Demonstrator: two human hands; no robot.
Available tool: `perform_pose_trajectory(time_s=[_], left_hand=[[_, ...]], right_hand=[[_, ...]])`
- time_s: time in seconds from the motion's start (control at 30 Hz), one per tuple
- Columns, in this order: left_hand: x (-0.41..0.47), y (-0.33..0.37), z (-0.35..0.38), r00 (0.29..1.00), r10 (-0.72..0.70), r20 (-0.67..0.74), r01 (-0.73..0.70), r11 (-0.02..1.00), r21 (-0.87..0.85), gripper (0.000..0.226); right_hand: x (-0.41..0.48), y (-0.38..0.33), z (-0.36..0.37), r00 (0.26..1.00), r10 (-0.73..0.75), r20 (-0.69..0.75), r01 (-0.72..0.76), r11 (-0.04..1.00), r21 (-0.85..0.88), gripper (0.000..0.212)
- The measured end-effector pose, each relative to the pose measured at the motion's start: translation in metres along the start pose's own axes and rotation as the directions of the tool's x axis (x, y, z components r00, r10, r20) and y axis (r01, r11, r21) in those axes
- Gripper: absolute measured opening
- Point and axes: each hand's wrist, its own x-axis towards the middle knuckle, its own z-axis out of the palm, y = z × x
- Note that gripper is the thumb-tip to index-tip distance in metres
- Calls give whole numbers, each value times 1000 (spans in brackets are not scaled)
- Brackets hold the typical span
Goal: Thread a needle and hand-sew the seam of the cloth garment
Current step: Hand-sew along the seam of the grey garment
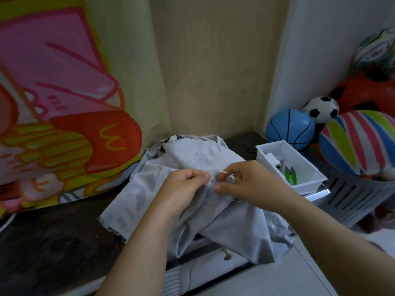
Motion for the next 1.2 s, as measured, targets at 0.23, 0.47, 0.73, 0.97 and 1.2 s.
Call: perform_pose_trajectory(time_s=[0.23,0.47,0.73,0.97,1.2], left_hand=[[-1,0,-1,1000,-16,11,16,1000,-14,14],[3,-1,1,997,-71,5,71,996,-48,16],[5,-4,-2,997,-59,-53,56,997,-56,13],[9,-6,-4,995,23,-98,-21,1000,21,14],[5,-5,-11,975,215,-62,-206,971,119,11]], right_hand=[[-2,-5,-3,995,-28,-94,56,951,305,12],[-3,-15,-6,988,-102,-113,133,210,969,26],[-2,-19,-12,997,-35,66,-63,62,996,25],[-11,-14,-17,866,-186,463,-426,208,880,13],[-3,-11,-17,964,215,155,-263,838,477,25]])
